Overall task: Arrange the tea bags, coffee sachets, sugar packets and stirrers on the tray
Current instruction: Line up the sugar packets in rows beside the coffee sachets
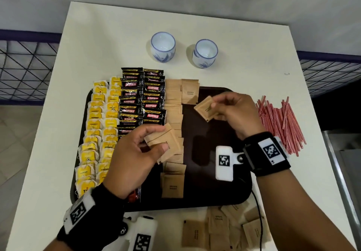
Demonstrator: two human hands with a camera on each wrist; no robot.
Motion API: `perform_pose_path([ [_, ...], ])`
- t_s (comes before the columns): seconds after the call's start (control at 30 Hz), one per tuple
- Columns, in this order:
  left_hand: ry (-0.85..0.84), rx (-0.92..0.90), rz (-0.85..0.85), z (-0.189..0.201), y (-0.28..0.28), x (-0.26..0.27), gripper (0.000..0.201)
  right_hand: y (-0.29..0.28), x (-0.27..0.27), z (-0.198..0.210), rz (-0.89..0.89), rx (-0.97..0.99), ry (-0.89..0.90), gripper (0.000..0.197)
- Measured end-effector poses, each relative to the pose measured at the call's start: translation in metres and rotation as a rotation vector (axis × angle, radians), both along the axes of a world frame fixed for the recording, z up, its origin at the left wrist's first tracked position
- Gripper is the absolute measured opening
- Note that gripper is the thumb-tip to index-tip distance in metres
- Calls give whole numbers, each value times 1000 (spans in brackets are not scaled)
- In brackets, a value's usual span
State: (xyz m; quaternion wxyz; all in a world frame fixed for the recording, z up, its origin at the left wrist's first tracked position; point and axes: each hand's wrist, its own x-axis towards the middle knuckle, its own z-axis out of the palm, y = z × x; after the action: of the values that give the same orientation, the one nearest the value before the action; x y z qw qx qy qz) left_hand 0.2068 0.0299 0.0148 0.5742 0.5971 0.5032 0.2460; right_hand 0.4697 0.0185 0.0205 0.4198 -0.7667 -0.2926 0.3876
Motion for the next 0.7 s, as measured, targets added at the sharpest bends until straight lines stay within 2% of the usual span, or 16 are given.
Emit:
perform_pose_path([
  [0.1, 1, -9, 6, -2, -4, -3, 39, 13, 5, -5, -107, -7, 129, 20],
  [0.6, -71, -94, 35, -8, -18, -6, 39, 43, -11, -21, -42, -176, -72, 5],
  [0.7, -82, -101, 28, -9, -18, -6, 40, 46, -10, -24, -18, -183, -142, 16],
])
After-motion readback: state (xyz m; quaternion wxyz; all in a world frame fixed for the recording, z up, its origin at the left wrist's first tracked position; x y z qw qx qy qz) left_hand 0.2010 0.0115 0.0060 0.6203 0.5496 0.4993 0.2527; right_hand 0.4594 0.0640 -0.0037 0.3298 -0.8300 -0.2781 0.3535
